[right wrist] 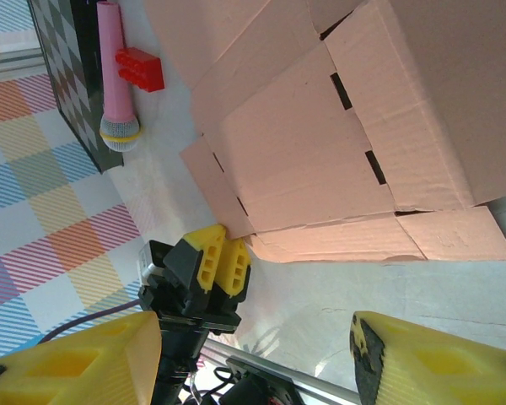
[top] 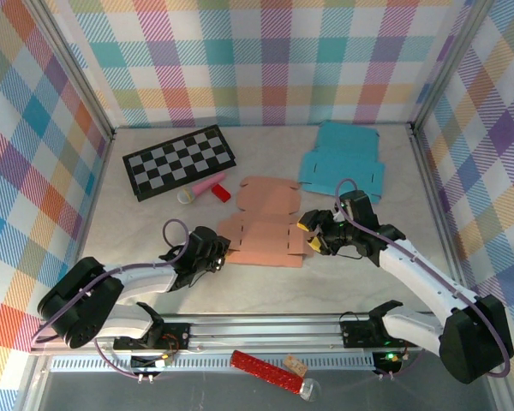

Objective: Fold the paper box

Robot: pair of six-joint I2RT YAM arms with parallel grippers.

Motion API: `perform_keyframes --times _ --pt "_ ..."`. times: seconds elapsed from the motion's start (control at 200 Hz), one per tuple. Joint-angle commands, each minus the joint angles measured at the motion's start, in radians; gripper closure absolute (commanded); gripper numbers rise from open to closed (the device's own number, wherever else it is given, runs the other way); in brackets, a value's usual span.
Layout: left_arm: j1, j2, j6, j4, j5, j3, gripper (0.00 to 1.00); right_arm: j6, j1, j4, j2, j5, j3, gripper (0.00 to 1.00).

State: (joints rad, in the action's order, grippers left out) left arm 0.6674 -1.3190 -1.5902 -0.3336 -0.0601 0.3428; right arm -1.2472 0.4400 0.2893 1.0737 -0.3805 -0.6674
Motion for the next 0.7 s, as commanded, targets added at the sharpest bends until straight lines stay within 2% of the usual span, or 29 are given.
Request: perform_keyframes --times 0.0,0.15,0.32,0.485,0.7 --pt "0.008 -0.015 0.001 -0.052 -0.020 0.000 0.83 -0.018 0.006 -0.019 0.011 -0.017 0.003 0.39" --pt "0.008 -0.019 0.019 -0.043 -0.011 0.023 1.00 -0.057 0.009 -0.016 0.005 -0.017 0.014 0.39" --pt "0.008 -0.025 0.029 -0.026 0.016 0.071 1.00 -0.180 0.092 -0.030 -0.010 0.037 0.050 0.45" --pt "0.012 0.024 -0.006 0.030 0.010 0.090 1.00 -0.345 0.224 -0.209 0.037 0.115 0.129 0.48" --pt "0.023 0.048 -0.064 0.078 0.031 0.129 1.00 -0.463 0.373 -0.443 0.090 0.350 0.184 0.39"
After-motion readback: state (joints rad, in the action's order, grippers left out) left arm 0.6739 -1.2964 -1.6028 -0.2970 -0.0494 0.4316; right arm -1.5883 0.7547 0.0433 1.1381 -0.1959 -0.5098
